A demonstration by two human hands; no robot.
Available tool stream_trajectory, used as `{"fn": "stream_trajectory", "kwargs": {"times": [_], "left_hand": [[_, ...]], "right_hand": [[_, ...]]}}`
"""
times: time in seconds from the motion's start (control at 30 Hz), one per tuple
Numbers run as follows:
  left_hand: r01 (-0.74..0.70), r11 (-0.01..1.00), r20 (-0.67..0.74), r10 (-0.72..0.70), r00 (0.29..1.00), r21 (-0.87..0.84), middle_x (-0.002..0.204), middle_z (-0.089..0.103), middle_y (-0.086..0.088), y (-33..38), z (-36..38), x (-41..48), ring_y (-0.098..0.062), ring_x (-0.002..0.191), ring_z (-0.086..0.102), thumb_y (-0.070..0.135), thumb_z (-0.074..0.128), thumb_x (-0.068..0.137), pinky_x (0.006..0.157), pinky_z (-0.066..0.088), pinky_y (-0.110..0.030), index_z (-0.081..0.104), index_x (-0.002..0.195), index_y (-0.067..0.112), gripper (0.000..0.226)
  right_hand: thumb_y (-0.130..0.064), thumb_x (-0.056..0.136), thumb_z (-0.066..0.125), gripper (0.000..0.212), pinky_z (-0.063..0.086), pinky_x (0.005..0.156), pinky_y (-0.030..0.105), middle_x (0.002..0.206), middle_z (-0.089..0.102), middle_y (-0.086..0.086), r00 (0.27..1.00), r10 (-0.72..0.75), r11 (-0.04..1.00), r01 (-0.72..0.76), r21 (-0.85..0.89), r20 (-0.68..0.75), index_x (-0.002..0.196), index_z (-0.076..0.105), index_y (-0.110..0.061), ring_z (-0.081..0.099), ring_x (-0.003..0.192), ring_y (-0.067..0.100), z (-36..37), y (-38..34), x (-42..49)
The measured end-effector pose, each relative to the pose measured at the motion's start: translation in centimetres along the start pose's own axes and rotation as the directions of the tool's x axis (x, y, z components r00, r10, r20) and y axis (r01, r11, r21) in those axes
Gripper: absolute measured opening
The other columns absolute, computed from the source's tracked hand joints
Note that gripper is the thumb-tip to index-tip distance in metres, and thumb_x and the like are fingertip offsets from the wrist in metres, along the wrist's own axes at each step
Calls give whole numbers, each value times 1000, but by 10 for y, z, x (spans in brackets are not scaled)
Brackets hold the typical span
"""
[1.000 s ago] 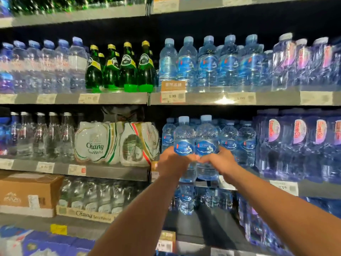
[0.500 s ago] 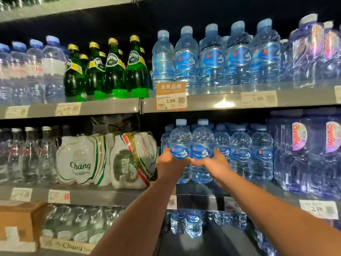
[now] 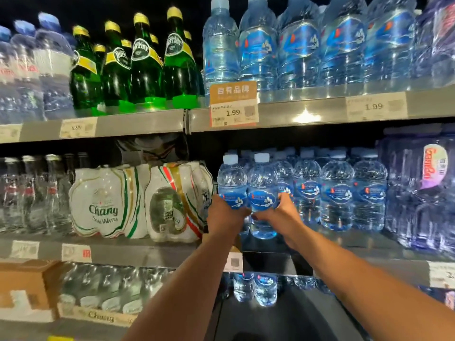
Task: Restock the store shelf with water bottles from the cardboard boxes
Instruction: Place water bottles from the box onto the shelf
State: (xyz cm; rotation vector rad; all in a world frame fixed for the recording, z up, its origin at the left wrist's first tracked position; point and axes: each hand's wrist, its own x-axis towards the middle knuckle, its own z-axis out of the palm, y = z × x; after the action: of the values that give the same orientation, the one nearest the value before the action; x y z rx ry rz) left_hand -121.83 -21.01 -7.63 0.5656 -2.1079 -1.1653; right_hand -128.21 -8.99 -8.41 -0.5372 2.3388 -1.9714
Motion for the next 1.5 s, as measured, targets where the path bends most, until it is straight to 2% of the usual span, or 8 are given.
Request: {"fn": "stream_trajectory", "kwargs": {"times": [0.17, 0.27, 0.43, 0.57, 0.87, 1.0, 1.2, 1.5], "left_hand": [[20, 989, 2, -20, 1000, 149, 127, 48, -12, 0, -5, -3, -30, 116, 51, 27, 80, 69, 96, 47, -41, 46, 126, 12, 68], [-28, 987, -50, 36, 998, 160, 124, 44, -13, -2, -4, -10, -32, 111, 53, 23, 79, 70, 87, 45, -36, 40, 124, 11, 68], [-63, 966, -129, 98, 987, 252, 123, 46, -15, -3, -2, -15, -35, 109, 55, 19, 74, 75, 78, 45, -36, 31, 129, 9, 70], [-49, 939, -125, 96, 987, 339, 134, 41, -15, -5, -2, -15, -34, 117, 52, 26, 74, 79, 87, 47, -39, 25, 136, 8, 77], [-46, 928, -50, 70, 996, 369, 135, 43, -17, 0, -10, -23, -34, 120, 48, 28, 61, 85, 92, 43, -39, 26, 137, 2, 69], [-47, 900, -62, 81, 995, 433, 131, 50, -11, 9, -17, -37, -31, 115, 53, 33, 58, 87, 84, 46, -40, 33, 135, 7, 60], [-120, 759, -23, 175, 984, 639, 121, 55, -7, 18, -24, -74, -30, 109, 56, 40, 56, 87, 78, 46, -38, 40, 130, 16, 52], [-267, 642, 101, 284, 954, 719, 122, 58, -5, 18, -38, -122, -29, 110, 56, 38, 52, 87, 81, 47, -36, 45, 131, 19, 49]], "right_hand": [[-11, 65, 75, 43, 57, 65, 36, 99, 63, 7, 998, -52, 982, 45, -183, -31, 103, 54, -13, 66, 82, 20, 1, 2, 1], [-13, 64, 76, 35, 50, 53, 24, 85, 62, -2, 991, -118, 944, 92, -317, -62, 87, 52, -22, 58, 68, 6, 2, 2, 3], [-31, 55, 86, 57, 34, 41, 20, 81, 56, -6, 992, -37, 944, -6, -329, -124, 93, 45, -21, 52, 64, 5, 5, 4, 6], [-37, 55, 86, 54, 36, 40, 20, 75, 55, -7, 990, -47, 926, -6, -377, -133, 80, 40, -26, 53, 60, 6, 8, 3, 7], [-30, 74, 71, 43, 46, 50, 26, 90, 59, 5, 998, -56, 885, 41, -464, -19, 103, 48, -8, 61, 74, 19, 6, -2, -10], [-18, 79, 56, 13, 34, 41, 22, 70, 52, 2, 987, -139, 764, 161, -625, 84, 73, 45, -13, 50, 56, 14, -9, -10, -31], [-30, 89, 52, 21, 28, 46, 25, 74, 48, -1, 935, -300, 468, 319, -824, 192, 82, 49, -11, 47, 64, 16, -28, -17, -65], [-27, 90, 46, 20, 35, 47, 24, 75, 53, 1, 961, -223, 390, 239, -889, 161, 78, 51, -13, 51, 61, 16, -40, -31, -121]]}}
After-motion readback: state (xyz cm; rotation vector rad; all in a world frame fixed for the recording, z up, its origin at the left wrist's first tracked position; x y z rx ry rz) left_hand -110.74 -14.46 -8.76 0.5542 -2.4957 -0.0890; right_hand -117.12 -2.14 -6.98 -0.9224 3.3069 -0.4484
